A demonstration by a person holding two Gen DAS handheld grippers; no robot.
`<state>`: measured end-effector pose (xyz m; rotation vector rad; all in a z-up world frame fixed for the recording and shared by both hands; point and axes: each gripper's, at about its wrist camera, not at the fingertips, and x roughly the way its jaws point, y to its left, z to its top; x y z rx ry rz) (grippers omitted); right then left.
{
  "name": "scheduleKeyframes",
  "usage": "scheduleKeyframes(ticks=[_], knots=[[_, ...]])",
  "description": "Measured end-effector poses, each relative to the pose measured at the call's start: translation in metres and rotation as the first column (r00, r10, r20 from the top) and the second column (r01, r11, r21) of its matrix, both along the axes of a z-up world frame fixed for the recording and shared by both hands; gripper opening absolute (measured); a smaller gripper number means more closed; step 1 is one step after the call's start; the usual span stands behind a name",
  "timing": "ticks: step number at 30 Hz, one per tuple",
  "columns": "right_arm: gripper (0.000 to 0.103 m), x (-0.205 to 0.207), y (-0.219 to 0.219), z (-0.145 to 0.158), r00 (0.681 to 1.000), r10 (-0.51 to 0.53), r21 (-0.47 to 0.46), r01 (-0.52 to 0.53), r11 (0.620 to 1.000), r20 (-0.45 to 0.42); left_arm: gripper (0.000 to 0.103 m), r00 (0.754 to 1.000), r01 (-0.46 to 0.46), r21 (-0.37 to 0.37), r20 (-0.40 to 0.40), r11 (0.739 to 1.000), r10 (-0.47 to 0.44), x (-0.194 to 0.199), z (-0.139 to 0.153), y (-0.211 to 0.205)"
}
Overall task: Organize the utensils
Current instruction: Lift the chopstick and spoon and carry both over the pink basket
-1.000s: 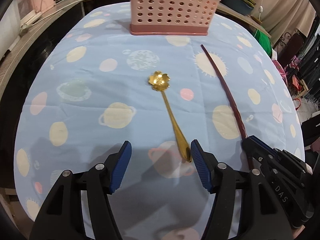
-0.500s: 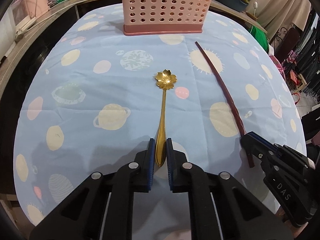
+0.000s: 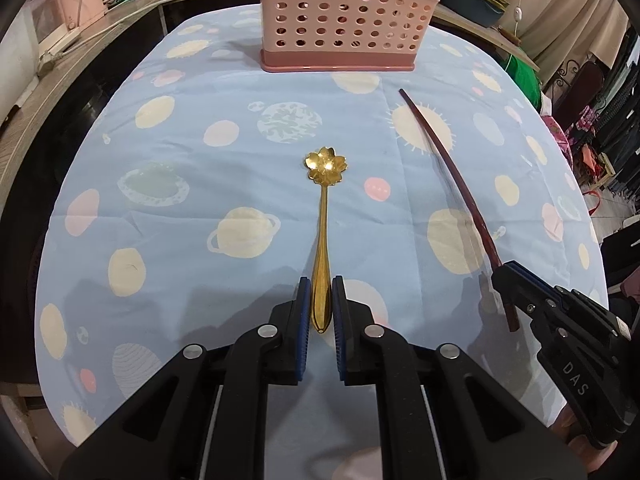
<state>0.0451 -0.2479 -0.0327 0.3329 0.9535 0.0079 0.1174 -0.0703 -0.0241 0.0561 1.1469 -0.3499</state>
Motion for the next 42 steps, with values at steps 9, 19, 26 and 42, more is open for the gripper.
scheduleKeyframes(ticks=[9, 19, 26, 42], knots=[[0.007, -0.002, -0.006, 0.020, 0.999, -0.016, 0.008, 0.016, 1.000, 0.046, 0.010, 0.999, -0.024, -0.028, 0.037, 0.999, 0.025, 0.003, 0.021, 0.012], [0.007, 0.000, -0.020, 0.056, 0.990, -0.046, 0.015, 0.045, 0.999, 0.133, 0.009, 0.993, -0.048, -0.070, 0.105, 0.996, 0.055, 0.008, 0.056, 0.022], [0.007, 0.001, -0.030, 0.084, 0.976, -0.067, 0.019, 0.064, 0.998, 0.205, 0.001, 0.988, -0.054, -0.088, 0.137, 0.995, 0.066, 0.015, 0.075, 0.025], [0.007, 0.008, -0.045, 0.128, 0.947, -0.095, 0.032, 0.089, 0.996, 0.307, 0.001, 0.982, -0.058, -0.090, 0.173, 0.994, 0.073, 0.026, 0.098, 0.032]])
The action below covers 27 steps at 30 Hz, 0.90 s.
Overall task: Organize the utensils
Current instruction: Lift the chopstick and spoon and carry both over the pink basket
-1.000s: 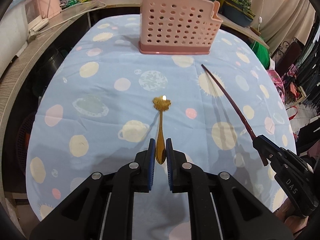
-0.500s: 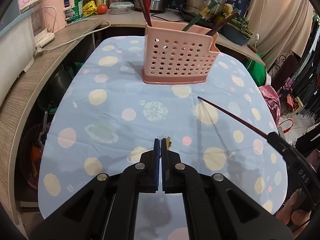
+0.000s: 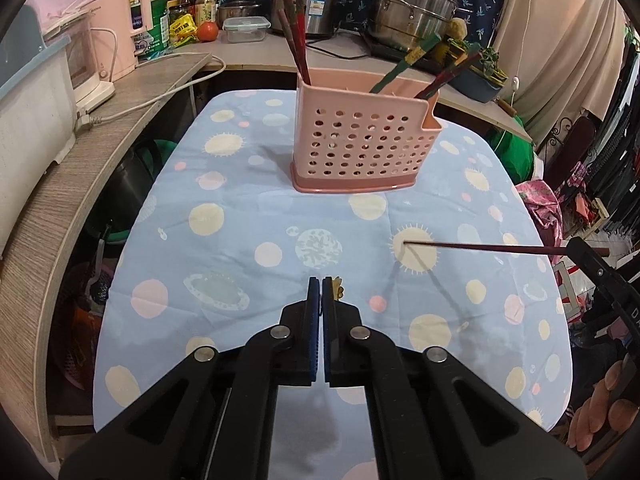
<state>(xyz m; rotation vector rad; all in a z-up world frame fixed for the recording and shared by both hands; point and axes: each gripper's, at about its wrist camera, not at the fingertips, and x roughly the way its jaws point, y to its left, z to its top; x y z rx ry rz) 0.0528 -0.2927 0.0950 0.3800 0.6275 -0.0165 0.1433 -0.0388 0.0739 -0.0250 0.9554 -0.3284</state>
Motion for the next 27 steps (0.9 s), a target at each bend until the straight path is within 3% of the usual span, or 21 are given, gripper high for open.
scheduleKeyframes(ticks=[19, 27], knots=[[0.007, 0.014, -0.007, 0.032, 0.996, -0.010, 0.013, 0.009, 1.000, 0.085, 0.001, 0.999, 0.002, -0.010, 0.053, 1.000, -0.002, 0.018, 0.031, -0.001], [0.007, 0.031, -0.020, 0.067, 0.985, -0.028, 0.009, 0.027, 1.000, 0.173, 0.001, 0.988, -0.004, -0.029, 0.155, 1.000, 0.009, 0.038, 0.072, -0.004]])
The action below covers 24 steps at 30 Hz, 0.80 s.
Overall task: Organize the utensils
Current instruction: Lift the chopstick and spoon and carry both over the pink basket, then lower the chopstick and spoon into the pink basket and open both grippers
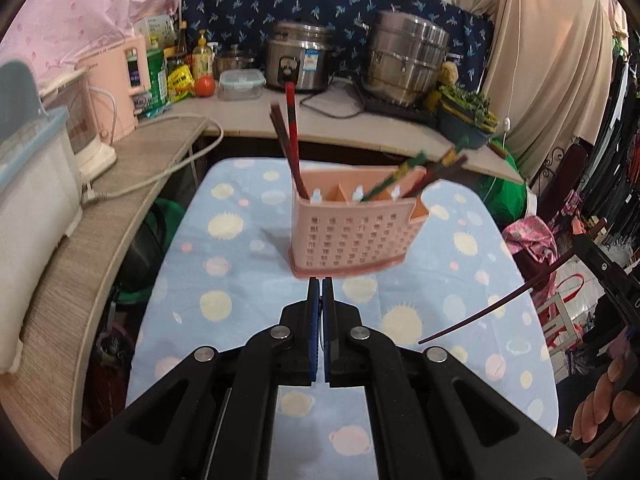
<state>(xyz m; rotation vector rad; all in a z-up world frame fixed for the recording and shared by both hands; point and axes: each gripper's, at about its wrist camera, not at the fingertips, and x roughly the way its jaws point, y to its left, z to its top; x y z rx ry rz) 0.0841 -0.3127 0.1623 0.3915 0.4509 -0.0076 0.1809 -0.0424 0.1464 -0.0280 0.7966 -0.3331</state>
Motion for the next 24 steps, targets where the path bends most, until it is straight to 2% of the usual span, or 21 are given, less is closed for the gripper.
scheduleKeyframes(ticks=[7, 13, 17, 24], knots=[[0.007, 0.025, -0.012, 0.043, 0.993, -0.039, -0.025, 0.042, 0.999, 0.107, 0.001, 0.994, -0.022, -0.018, 0.104, 1.000, 0.024, 0.029, 0.044, -0.004], [0.007, 0.055, -0.021, 0.066, 0.987, -0.061, -0.039, 0.068, 0.997, 0.146, 0.001, 0.985, -0.041, -0.029, 0.168, 0.999, 0.045, 0.058, 0.070, -0.012], [0.007, 0.077, -0.024, 0.071, 0.987, -0.066, -0.044, 0.073, 0.996, 0.145, 0.001, 0.983, -0.047, -0.030, 0.176, 0.998, 0.052, 0.081, 0.074, -0.019], [0.007, 0.115, -0.021, 0.069, 0.990, -0.055, -0.063, 0.064, 0.996, 0.127, 0.001, 0.986, -0.058, -0.002, 0.159, 0.998, 0.058, 0.111, 0.060, -0.031]])
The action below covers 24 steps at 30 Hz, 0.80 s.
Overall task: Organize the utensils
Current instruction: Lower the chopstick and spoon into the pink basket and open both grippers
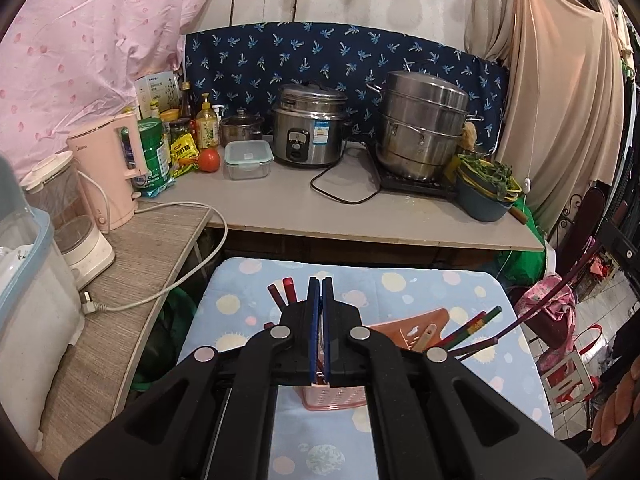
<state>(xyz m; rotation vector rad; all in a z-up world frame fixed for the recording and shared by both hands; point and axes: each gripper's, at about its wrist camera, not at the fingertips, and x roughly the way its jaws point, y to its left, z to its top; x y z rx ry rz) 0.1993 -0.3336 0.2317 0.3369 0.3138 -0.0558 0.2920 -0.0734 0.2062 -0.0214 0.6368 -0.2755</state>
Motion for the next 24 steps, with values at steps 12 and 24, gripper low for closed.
scheduleKeyframes(ticks=[12, 24], knots=[[0.007, 0.046, 0.021, -0.040, 0.993, 0.053, -0.030, -0.056, 0.998, -0.104, 0.001, 0.999, 0.009, 0.041, -0.054, 0.999, -0.007, 0.023, -0.035, -0.013], [0.007, 0.063, 0.032, -0.077, 0.977, 0.085, -0.024, -0.092, 0.995, -0.195, 0.001, 0.997, 0.010, 0.063, -0.072, 0.998, -0.005, 0.030, -0.052, -0.018]])
